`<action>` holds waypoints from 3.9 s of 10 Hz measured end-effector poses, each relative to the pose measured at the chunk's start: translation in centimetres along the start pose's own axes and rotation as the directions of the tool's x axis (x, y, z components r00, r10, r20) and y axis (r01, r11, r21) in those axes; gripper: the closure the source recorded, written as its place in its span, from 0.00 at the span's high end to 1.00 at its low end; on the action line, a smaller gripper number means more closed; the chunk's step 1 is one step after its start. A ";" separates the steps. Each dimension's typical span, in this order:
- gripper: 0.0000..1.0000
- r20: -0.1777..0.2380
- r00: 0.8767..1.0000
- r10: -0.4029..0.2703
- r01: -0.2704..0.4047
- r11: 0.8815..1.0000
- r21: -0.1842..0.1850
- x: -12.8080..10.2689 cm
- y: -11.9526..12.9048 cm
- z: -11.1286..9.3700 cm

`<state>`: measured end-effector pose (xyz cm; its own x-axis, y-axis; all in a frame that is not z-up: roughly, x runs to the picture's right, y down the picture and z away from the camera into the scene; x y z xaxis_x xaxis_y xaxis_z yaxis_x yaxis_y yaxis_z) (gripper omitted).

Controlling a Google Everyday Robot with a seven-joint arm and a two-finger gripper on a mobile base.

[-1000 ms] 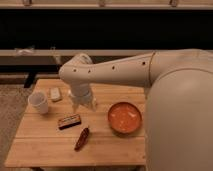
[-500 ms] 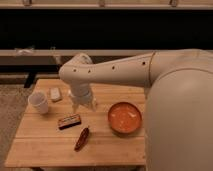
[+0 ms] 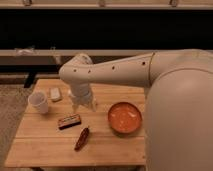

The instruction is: Place the white sponge in the ceramic bowl

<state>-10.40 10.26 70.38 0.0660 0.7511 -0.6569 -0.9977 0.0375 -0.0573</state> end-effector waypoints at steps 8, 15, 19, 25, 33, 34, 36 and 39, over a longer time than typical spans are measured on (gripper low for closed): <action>0.65 0.002 1.000 -0.011 0.011 1.000 -0.001 -0.3 0.1 0.1; 0.65 0.050 0.981 -0.189 0.192 0.980 -0.044 -9.0 9.8 2.9; 0.65 0.092 0.953 -0.290 0.296 0.953 -0.062 -15.6 15.3 5.5; 0.65 0.136 0.912 -0.387 0.398 0.914 -0.073 -22.2 18.4 9.2; 0.65 0.147 0.877 -0.458 0.466 0.884 -0.025 -22.0 22.1 12.2; 0.65 0.147 0.877 -0.458 0.465 0.885 -0.014 -22.3 22.4 12.9; 0.65 0.140 0.880 -0.454 0.458 0.889 0.001 -22.9 22.4 13.8; 0.65 0.112 0.892 -0.438 0.438 0.899 0.019 -24.2 21.9 15.5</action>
<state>-34.09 3.12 96.67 0.4933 0.7278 -0.4765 -0.8679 0.3752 -0.3254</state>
